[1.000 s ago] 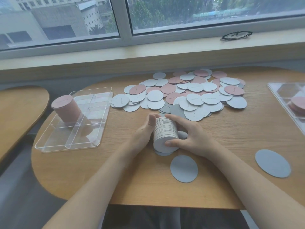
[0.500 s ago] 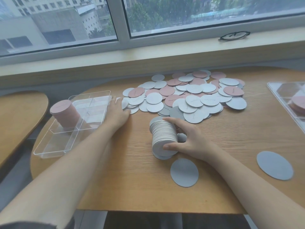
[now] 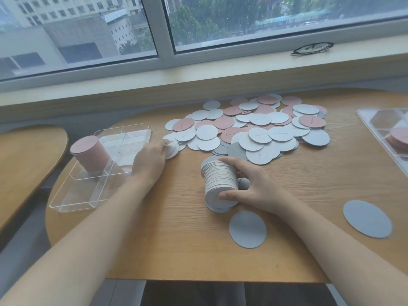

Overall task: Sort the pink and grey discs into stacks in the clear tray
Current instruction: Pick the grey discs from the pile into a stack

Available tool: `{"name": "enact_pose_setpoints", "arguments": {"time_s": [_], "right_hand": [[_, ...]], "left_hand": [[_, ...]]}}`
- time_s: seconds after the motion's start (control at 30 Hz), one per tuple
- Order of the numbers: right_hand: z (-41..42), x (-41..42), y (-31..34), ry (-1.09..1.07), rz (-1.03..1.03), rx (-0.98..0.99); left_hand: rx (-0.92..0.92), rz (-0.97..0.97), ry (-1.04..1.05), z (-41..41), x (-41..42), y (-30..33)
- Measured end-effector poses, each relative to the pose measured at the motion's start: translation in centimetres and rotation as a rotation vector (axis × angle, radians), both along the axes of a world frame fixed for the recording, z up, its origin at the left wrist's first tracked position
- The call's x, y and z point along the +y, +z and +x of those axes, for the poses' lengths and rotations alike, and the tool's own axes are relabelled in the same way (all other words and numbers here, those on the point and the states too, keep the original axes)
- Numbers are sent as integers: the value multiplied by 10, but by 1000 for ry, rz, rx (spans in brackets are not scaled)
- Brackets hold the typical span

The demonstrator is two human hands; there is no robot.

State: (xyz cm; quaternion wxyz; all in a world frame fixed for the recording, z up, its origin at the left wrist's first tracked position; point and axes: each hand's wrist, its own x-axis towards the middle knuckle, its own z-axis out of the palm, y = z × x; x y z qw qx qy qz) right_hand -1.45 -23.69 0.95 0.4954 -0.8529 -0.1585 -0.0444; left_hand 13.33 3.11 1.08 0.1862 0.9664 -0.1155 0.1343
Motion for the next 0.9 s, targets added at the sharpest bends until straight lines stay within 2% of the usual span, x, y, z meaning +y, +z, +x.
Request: {"name": "enact_pose_setpoints", "arguments": {"time_s": [0.1,0.23,0.37,0.6,0.73,0.9], "right_hand": [[0,0,0,1,3,11],[1,0,-2,-3,6,19],[1,1,-1,-9,11,19],[0,1,1,-23,9,39],[-1,1,2,-22,6,43],[-1,1,2,-25,-8,43]], "left_hand": [[-41,-42,-66,-18,4,-3],[51,-24,-169,-32,4,-11],[118,-19,-157,-38,6,-13],[75,77,-178,-41,1,1],[85,27,-186,-49,6,3],[215,-147,-176,-57,15,4]]}}
